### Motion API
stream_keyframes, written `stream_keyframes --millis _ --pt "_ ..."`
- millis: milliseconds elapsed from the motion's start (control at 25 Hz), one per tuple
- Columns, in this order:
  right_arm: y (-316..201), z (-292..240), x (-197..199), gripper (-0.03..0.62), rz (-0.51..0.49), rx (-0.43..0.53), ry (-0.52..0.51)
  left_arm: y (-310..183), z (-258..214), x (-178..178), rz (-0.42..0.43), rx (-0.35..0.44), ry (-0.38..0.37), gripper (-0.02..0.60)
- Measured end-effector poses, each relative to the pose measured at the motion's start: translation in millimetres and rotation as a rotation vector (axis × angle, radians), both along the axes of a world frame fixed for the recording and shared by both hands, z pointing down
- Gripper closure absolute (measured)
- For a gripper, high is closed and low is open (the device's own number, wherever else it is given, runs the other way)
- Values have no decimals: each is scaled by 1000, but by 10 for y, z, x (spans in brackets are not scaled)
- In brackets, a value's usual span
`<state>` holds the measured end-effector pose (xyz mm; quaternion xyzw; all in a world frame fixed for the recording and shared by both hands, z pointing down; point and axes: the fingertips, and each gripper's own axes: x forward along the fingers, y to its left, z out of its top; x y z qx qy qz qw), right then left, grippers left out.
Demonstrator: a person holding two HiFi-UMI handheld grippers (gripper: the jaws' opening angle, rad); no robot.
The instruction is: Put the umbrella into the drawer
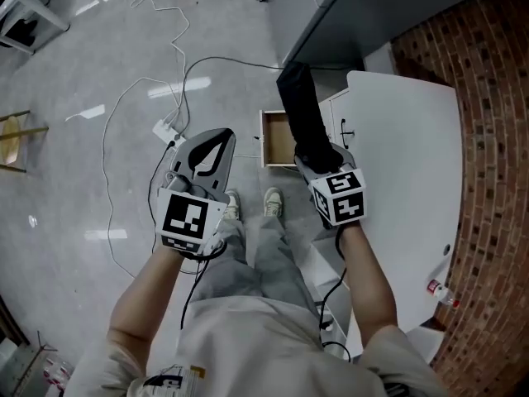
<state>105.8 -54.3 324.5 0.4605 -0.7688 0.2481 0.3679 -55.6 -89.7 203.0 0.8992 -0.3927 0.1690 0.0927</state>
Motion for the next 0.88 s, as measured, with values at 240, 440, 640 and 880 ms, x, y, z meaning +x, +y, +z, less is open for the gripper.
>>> stream_keyframes --millis 240,440,640,880 --pt "-292 1062 207 341 -20 -96 31 -325 824 193 -34 -71 -24 574" --pt "-466 1981 353 341 -17 -164 62 -562 1614 313 -59 -132 -26 574" --pt "-498 2868 480 341 -19 -242 96 -678 2430 421 -51 -206 -32 574" --pt "-466 3798 627 341 -26 -322 152 -729 3320 524 -31 -267 -58 574"
